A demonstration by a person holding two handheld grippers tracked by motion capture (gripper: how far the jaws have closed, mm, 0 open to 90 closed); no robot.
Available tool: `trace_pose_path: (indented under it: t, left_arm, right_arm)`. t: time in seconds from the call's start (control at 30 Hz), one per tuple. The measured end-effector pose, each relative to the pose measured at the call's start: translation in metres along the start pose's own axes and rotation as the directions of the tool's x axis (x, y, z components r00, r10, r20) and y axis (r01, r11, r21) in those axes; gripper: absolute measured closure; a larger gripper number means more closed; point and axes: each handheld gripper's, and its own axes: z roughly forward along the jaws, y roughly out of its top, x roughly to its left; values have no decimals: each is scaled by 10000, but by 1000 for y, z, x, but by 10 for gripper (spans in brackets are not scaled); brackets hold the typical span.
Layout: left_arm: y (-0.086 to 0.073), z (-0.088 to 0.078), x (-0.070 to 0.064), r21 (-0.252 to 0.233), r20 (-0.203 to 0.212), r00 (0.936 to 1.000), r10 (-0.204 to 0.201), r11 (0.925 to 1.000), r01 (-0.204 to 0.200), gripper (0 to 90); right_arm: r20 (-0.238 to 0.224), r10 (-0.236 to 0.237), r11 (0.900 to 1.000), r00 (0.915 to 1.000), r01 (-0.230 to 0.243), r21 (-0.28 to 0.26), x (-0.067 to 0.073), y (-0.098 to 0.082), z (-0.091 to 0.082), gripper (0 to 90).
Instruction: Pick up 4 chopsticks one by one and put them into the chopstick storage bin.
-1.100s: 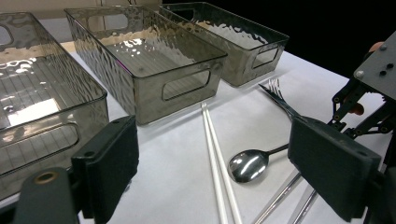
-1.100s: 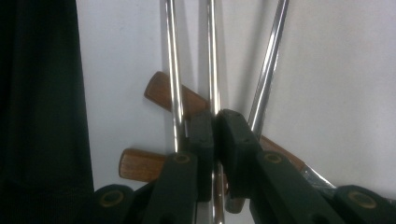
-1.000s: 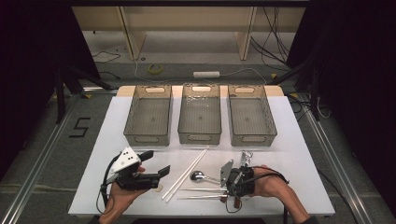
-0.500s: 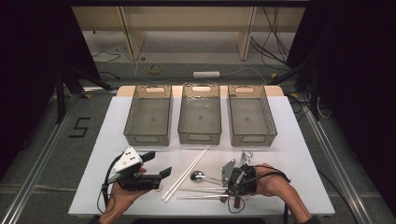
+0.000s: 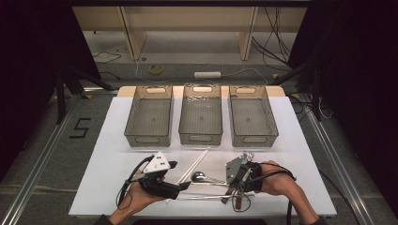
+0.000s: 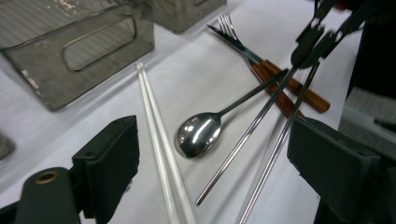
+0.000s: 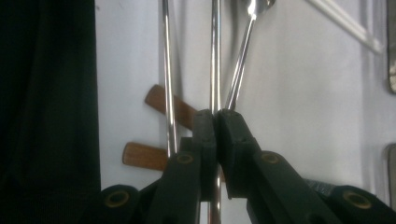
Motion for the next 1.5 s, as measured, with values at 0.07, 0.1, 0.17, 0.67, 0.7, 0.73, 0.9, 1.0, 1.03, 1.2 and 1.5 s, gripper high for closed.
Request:
trace_pose_path:
  t: [0.07,0.1,0.17,0.67,0.7,0.73,0.9,1.0,1.03,1.2,1.5]
  left_arm:
    - [3,6,-3,306,54,9997,241,9992,-243,165]
    - [3,8,-3,457,78,9995,299,9985,-302,166]
    - [5,13,-5,767,62,9984,557,9955,-560,167]
    - [5,29,-23,1923,591,9754,2125,9563,-2201,429]
    - [5,29,-23,1932,655,9737,2182,9546,-2269,457]
    - [5,29,-24,1921,680,9720,2250,9531,-2341,457]
    - [4,31,-27,2241,840,9628,2567,9366,-2693,561]
    - [5,31,-28,2324,961,9607,2603,9327,-2759,625]
    - [5,31,-28,2336,965,9599,2632,9315,-2789,634]
    - [4,33,-30,2547,1156,9526,2815,9185,-3024,675]
    - [4,36,-31,2802,1316,9459,2966,9042,-3225,754]
  right_arm:
    - [92,-52,10000,9999,52,-35,1,3,-2,857]
    - [126,-48,10000,9999,49,-56,1,4,-2,857]
    - [125,-23,9999,9999,25,-110,1,6,-2,857]
    - [184,-513,9985,9985,516,-153,6,26,2,856]
    - [208,-555,9983,9982,558,-163,6,27,2,857]
    - [208,-555,9983,9982,558,-163,6,27,2,857]
    - [181,-671,9976,9976,674,-167,8,30,3,857]
    - [154,-749,9971,9971,751,-144,8,31,4,857]
    - [129,-752,9971,9971,754,-123,9,32,4,856]
    - [132,-883,9958,9960,885,-227,10,33,5,857]
    - [72,-1156,9932,9933,1157,-151,12,35,5,856]
